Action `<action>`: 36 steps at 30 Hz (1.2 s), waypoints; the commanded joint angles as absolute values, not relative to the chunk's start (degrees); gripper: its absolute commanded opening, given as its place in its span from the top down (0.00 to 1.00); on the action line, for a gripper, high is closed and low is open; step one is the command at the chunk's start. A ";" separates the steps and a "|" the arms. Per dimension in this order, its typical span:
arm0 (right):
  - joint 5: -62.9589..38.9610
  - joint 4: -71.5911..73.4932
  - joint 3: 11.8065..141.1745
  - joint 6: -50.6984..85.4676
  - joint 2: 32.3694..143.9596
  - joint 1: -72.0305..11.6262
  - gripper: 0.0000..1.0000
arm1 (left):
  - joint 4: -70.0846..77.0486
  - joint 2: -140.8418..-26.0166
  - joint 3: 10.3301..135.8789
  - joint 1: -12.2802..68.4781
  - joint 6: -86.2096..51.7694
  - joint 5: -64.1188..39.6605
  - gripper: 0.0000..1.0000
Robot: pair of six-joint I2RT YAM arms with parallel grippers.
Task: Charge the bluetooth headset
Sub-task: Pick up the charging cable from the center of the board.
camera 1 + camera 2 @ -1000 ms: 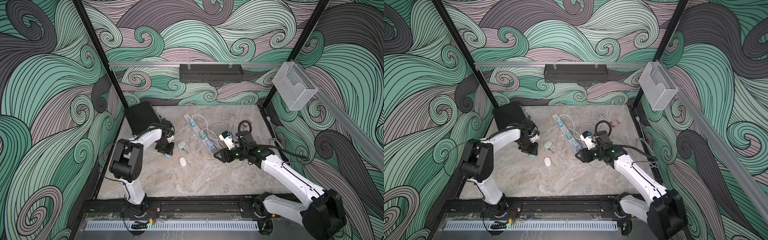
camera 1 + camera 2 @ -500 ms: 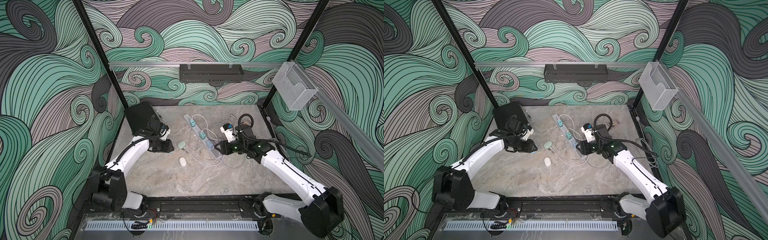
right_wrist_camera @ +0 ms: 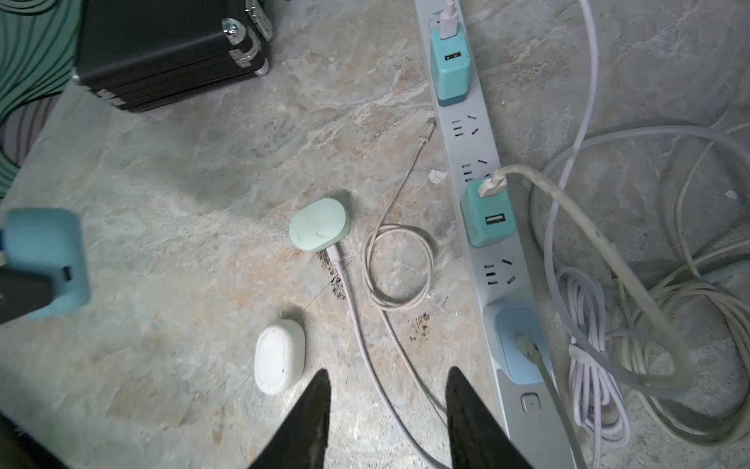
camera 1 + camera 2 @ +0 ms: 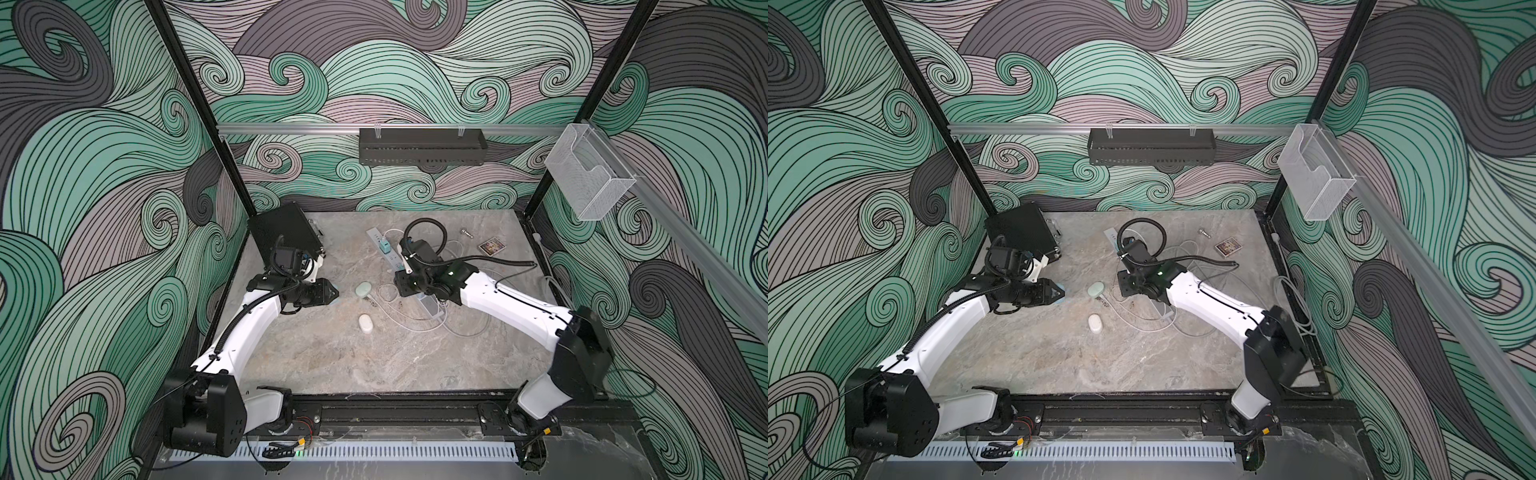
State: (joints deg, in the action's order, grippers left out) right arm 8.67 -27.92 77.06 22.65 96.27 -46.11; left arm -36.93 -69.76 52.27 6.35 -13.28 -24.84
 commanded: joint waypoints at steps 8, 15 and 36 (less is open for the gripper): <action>20.23 -31.96 94.89 29.36 116.24 -48.25 0.56 | -28.48 -67.04 49.42 5.54 -19.12 -28.92 0.70; 20.50 -33.30 103.42 32.08 126.68 -47.34 0.61 | -28.70 -66.36 49.35 5.47 -18.26 -29.27 0.70; 11.81 -31.83 107.84 34.05 135.50 -44.26 0.79 | -28.06 -66.38 48.97 5.53 -18.54 -30.06 0.70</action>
